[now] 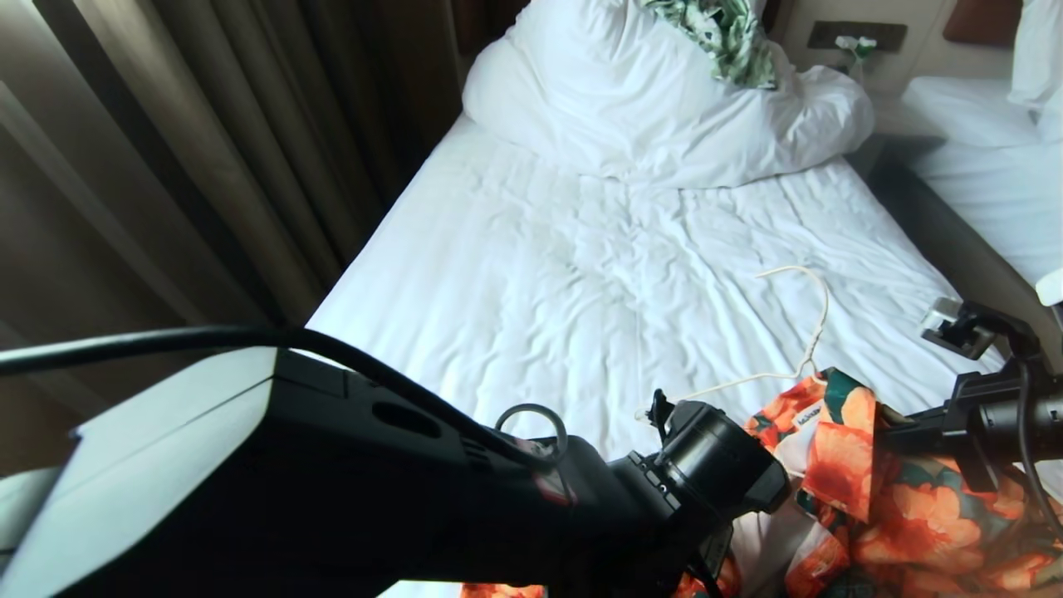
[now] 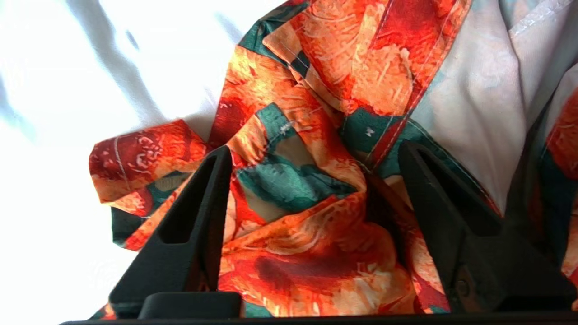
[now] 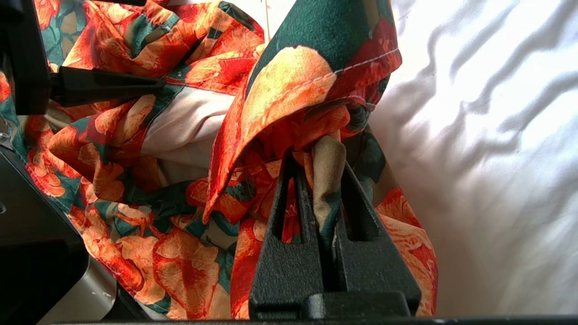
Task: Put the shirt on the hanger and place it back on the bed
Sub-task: Hook the other side of the shirt onto the hanger
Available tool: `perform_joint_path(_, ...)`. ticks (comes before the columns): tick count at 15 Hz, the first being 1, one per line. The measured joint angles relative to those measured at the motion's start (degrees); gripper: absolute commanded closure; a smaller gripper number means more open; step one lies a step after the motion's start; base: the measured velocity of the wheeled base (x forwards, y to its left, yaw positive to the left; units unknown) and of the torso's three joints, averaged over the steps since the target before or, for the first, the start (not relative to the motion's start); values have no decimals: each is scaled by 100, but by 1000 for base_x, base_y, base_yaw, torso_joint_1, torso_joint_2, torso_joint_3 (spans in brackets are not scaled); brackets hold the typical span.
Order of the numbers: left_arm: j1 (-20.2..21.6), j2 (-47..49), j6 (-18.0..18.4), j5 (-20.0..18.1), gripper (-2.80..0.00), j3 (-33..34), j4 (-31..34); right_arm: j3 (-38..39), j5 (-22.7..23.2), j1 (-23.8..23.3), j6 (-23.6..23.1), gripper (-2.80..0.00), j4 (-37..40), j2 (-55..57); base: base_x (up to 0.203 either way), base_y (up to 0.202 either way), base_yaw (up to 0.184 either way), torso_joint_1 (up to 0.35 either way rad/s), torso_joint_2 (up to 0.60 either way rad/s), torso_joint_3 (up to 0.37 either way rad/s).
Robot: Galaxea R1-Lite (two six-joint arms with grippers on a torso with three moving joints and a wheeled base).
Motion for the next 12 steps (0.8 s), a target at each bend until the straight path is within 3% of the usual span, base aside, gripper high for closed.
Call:
perform_joint_path(6, 114, 141, 71, 9, -280, 132, -52, -37, 1, 2, 0, 0, 0, -9, 0, 0, 0, 0, 0, 0)
perform_joint_path(7, 141, 153, 70, 10, 0, 133, -63, -39, 1, 0, 0, 0, 0, -9, 0, 0, 0, 0, 0, 0)
perform_joint_path(12, 256, 177, 61, 10, 0, 151, -72, -41, 1, 0, 0, 0, 0, -9, 0, 0, 0, 0, 0, 0)
